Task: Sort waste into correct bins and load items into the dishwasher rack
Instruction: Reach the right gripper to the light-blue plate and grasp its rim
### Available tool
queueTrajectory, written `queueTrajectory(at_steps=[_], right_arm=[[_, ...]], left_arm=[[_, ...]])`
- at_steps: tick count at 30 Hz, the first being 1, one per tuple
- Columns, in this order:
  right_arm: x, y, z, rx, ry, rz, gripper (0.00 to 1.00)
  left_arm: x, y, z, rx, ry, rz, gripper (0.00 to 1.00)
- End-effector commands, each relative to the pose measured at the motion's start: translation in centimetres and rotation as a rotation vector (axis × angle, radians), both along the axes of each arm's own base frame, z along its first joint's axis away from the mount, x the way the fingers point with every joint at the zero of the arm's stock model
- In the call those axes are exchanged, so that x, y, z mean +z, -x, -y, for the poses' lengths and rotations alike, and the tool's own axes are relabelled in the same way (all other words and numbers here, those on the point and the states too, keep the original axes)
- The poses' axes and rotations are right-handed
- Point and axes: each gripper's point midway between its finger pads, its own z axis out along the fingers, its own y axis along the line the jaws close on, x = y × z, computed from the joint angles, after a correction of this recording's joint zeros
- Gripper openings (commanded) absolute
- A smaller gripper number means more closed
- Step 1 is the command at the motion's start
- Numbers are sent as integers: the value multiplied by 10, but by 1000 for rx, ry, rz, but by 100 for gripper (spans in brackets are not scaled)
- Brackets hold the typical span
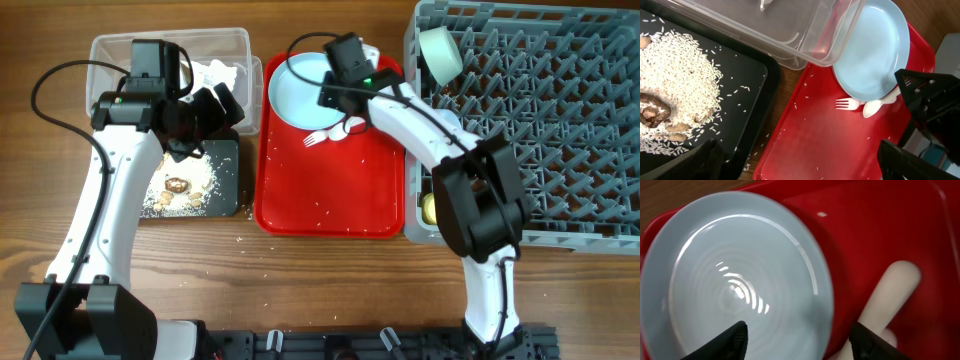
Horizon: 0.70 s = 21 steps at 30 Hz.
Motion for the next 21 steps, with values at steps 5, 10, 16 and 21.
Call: queueTrajectory(at_steps=[5,10,16,21], right_arm=[[-44,-12,0,25,-72,-40,58],[-46,-15,-3,40,-77,-29,39],[-60,3,4,55,-36,-115,4],[-14,1,9,132,-40,-63,4]], left_arm=[[14,-2,0,-6,6,40,100],[14,-2,0,-6,6,40,100],[13,-2,0,-6,5,40,100],[13,-2,0,-6,5,40,100]])
